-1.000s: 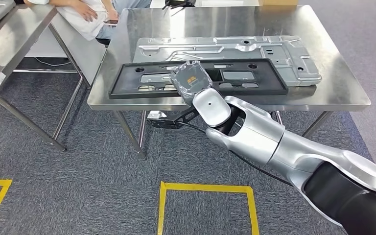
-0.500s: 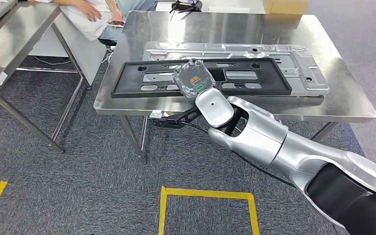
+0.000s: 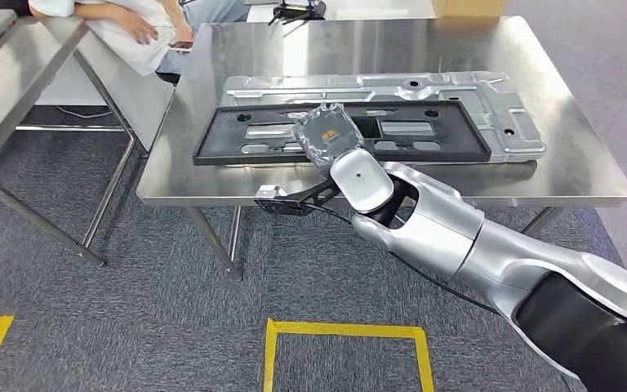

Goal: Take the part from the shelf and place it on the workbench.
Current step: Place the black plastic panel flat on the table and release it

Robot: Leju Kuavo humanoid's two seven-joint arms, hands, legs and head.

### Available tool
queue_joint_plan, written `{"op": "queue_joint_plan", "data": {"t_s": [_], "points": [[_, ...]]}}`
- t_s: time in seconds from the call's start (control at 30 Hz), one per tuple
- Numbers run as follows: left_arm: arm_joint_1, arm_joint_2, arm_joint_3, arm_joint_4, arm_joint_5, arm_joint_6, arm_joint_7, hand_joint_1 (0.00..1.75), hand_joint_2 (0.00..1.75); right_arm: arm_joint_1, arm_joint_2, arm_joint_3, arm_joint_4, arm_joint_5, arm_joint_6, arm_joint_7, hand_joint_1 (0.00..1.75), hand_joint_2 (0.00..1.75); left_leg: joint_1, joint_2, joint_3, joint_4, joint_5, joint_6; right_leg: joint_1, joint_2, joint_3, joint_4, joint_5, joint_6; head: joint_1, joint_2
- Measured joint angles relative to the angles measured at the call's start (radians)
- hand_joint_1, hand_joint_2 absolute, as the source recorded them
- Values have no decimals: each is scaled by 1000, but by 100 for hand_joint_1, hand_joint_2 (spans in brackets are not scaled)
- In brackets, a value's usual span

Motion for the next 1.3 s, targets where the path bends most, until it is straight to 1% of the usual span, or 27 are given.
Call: {"op": "queue_joint_plan", "data": {"t_s": [0.03, 0.07, 0.1, 0.13, 0.2, 0.23, 0.27, 0.33, 0.4, 0.43, 0.47, 0.53, 0.57, 0.6, 0.63, 0.7, 0.77, 0.83, 0.93, 1.0, 1.07, 1.1, 1.13, 1.2, 1.23, 1.27, 1.3], "points": [[0, 0, -1, 0, 1, 0, 0, 0, 175, 2, 0, 0, -1, 0, 1, 0, 175, 175, 1, 0, -38, 62, -15, -2, 1, 0, 5, 0, -5, -2, 0, 0], [0, 0, -2, 0, 2, -1, 0, 0, 175, 5, 0, 0, -1, 0, 1, 0, 175, 175, 2, 0, -69, 103, -15, -3, 3, 0, 11, 0, -10, -3, 0, 0], [2, 0, -2, 0, 3, -1, 0, 0, 175, 8, 0, 0, -1, 0, 2, 0, 175, 175, 2, 0, -83, 107, 4, -3, 4, 1, 18, 0, -15, -4, 0, 0], [3, 0, -3, 0, 5, -2, 0, 0, 175, 9, 0, 0, -2, 0, 3, 0, 175, 175, 2, 0, -79, 73, 42, 0, 5, 2, 27, 0, -20, -3, 0, 0], [4, 0, -3, 0, 7, -4, -1, 0, 175, 9, 0, 0, -4, 0, 3, 1, 175, 175, -1, 0, -35, -54, 126, 10, 6, 3, 44, -1, -32, -1, 0, 0], [4, 1, -3, 0, 8, -4, -2, 0, 175, 9, 0, 0, -5, 0, 3, 1, 175, 175, -5, 0, -12, -108, 149, 16, 7, 4, 49, -2, -36, 2, 0, 0], [2, 1, -3, 0, 8, -5, -2, 0, 175, 8, 0, 0, -7, 0, 4, 1, 175, 175, -8, 0, 4, -141, 154, 21, 8, 4, 51, -4, -39, 6, 0, 0], [-1, 2, -4, 0, 8, -6, -3, 0, 175, 9, -1, 0, -8, 0, 5, 2, 175, 175, -15, 0, 15, -161, 142, 29, 8, 4, 52, -9, -42, 16, 0, 0], [0, 1, -4, 0, 8, -7, -3, 0, 175, 9, -2, -1, -9, 0, 5, 2, 175, 175, -9, 1, 27, -176, 140, 37, 9, 1, 53, -5, -50, 27, 2, 0], [2, 0, -4, 0, 8, -8, -3, 0, 175, 8, -3, -2, -10, 0, 5, 2, 175, 175, -5, 2, 36, -183, 139, 42, 10, -1, 43, 17, -62, 31, 4, 0], [3, 0, -4, 0, 8, -8, -3, 0, 175, 6, -4, -3, -11, 1, 4, 2, 175, 175, -2, 2, 43, -188, 138, 47, 11, -3, 21, 62, -80, 34, 6, 0], [1, 1, -5, 0, 7, -9, -3, 0, 175, 7, -5, -5, -12, 1, 5, 3, 175, 175, -3, 2, 50, -188, 131, 54, 11, -4, -57, 193, -122, 38, 9, 0], [0, 1, -5, 0, 7, -9, -3, 0, 175, 11, -6, -5, -12, 1, 5, 3, 175, 175, -3, 2, 53, -186, 126, 55, 10, -4, -94, 245, -129, 39, 9, 0], [0, 1, -5, 0, 6, -8, -3, 0, 175, 15, -6, -5, -12, 2, 5, 3, 175, 175, -3, 1, 57, -183, 120, 56, 9, -5, -117, 263, -118, 40, 9, 0], [0, 1, -5, 0, 6, -8, -3, 0, 175, 18, -7, -5, -12, 2, 5, 3, 175, 175, -3, 0, 62, -180, 113, 54, 8, -5, -119, 243, -88, 41, 9, 0], [3, 1, -5, 0, 6, -6, -3, 0, 175, 19, -8, -5, -12, 2, 5, 3, 175, 175, -3, -2, 74, -169, 95, 49, 6, -7, -79, 125, -8, 38, 9, 0], [2, 1, -5, 0, 6, -6, -3, 0, 175, 18, -10, -6, -12, 2, 7, 3, 175, 175, -7, -4, 76, -157, 79, 38, 7, -6, -39, 29, 25, 32, 10, 0], [-1, 0, -5, 0, 8, -5, -4, 0, 175, 18, -13, -6, -13, 2, 11, 4, 175, 175, -9, -4, 74, -154, 73, 29, 11, -3, -29, 9, 17, 22, 9, 0], [0, 2, -5, 0, 8, -1, -4, 0, 175, 18, -17, -8, -16, 2, 16, 5, 175, 175, -7, -2, 71, -133, 52, 14, 5, -1, -17, 3, 12, 6, 5, 0], [0, 2, -5, 0, 9, 0, 2, 0, 175, 18, -17, -10, -18, 3, 17, 5, 175, 175, -5, 0, 21, -31, 9, 4, 2, -1, -5, 0, 6, -3, 1, 0], [-1, 2, -6, 0, 9, 0, 10, 0, 175, 22, -17, -11, -18, 3, 17, 4, 175, 175, -2, 0, -57, 98, -25, -2, 3, -1, 4, -1, -2, -7, 0, 0], [0, 2, -6, 0, 9, 0, 13, 0, 175, 24, -17, -11, -18, 2, 17, 4, 175, 175, -1, 0, -83, 127, -18, -3, 4, 0, 10, -1, -6, -8, 0, 0], [1, 2, -6, 0, 10, 0, 16, 0, 175, 26, -17, -11, -18, 2, 17, 4, 175, 175, -1, 0, -90, 117, 9, -2, 5, 0, 16, -1, -11, -7, 0, 0], [3, 2, -6, 0, 11, 0, 20, 0, 175, 27, -17, -11, -18, 2, 16, 3, 175, 175, -2, 0, -54, -4, 100, 7, 5, 2, 32, -1, -21, -5, 0, 0], [3, 3, -6, 0, 11, 1, 21, 0, 175, 26, -17, -11, -18, 2, 16, 3, 175, 175, -6, 0, -27, -70, 132, 13, 7, 3, 38, -1, -27, -3, 0, 0], [2, 4, -6, 0, 12, 2, 21, 0, 175, 25, -18, -11, -18, 2, 16, 3, 175, 175, -9, 1, -4, -123, 148, 19, 8, 3, 41, -2, -31, 1, 0, 0], [1, 4, -6, 0, 12, 2, 20, 0, 175, 25, -18, -11, -18, 2, 16, 3, 175, 175, -12, 1, 8, -151, 149, 24, 9, 3, 42, -3, -33, 6, 0, 0]]}}
